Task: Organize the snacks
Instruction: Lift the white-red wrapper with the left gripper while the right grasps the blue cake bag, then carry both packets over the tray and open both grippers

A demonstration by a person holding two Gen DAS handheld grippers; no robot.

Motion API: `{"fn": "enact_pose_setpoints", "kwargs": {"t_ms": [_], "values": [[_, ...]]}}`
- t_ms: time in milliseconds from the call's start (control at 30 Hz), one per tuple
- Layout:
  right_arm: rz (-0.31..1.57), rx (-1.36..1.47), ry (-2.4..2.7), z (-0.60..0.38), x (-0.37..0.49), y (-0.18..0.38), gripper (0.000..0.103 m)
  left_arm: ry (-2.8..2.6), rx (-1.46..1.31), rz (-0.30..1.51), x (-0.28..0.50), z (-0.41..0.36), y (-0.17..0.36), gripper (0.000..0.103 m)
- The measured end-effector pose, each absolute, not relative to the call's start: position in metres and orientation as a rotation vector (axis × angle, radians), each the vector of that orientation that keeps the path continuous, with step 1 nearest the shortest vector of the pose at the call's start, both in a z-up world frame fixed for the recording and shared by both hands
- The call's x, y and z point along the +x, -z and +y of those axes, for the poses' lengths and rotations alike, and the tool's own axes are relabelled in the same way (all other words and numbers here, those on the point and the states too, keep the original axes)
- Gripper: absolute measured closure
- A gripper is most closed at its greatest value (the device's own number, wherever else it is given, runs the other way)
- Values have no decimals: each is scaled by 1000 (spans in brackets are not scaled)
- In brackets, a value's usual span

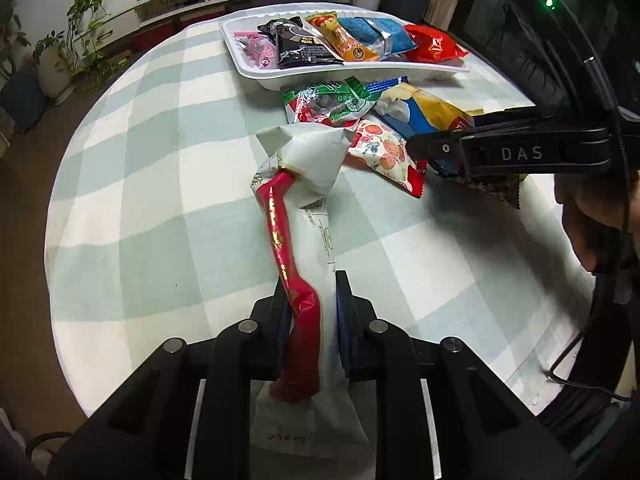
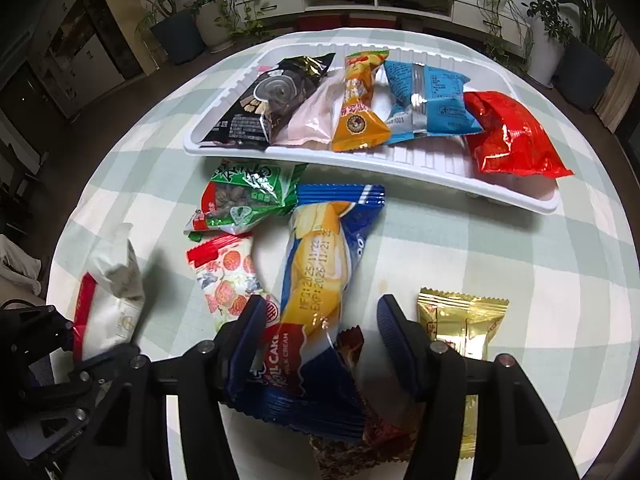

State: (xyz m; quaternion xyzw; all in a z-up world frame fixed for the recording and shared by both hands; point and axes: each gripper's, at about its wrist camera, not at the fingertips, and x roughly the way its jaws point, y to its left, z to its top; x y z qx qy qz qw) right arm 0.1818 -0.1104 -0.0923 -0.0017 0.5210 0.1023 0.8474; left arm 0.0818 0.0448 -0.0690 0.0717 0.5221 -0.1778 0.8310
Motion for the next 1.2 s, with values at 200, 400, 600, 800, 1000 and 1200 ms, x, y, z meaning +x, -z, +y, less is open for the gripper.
{"fn": "enact_pose_setpoints", "kwargs": {"t_ms": [200,400,600,800,1000,1200], "values": [[1091,-9,-212,-115,182,92,62,390,78,1096,82,54,67,86],[1088,23,-222,-123,184,92,69,411,16,1088,83,60,65,86],[1079,43,-237,-127,180,91,75,421,-47,1068,84,64,58,86],[1071,195,-296,-145,175,87,75,435,-74,1060,82,66,54,86],[1031,314,-338,-162,160,79,75,450,-89,1054,80,64,54,86],[984,336,-345,-170,137,67,75,465,-110,1041,78,62,48,86]]}}
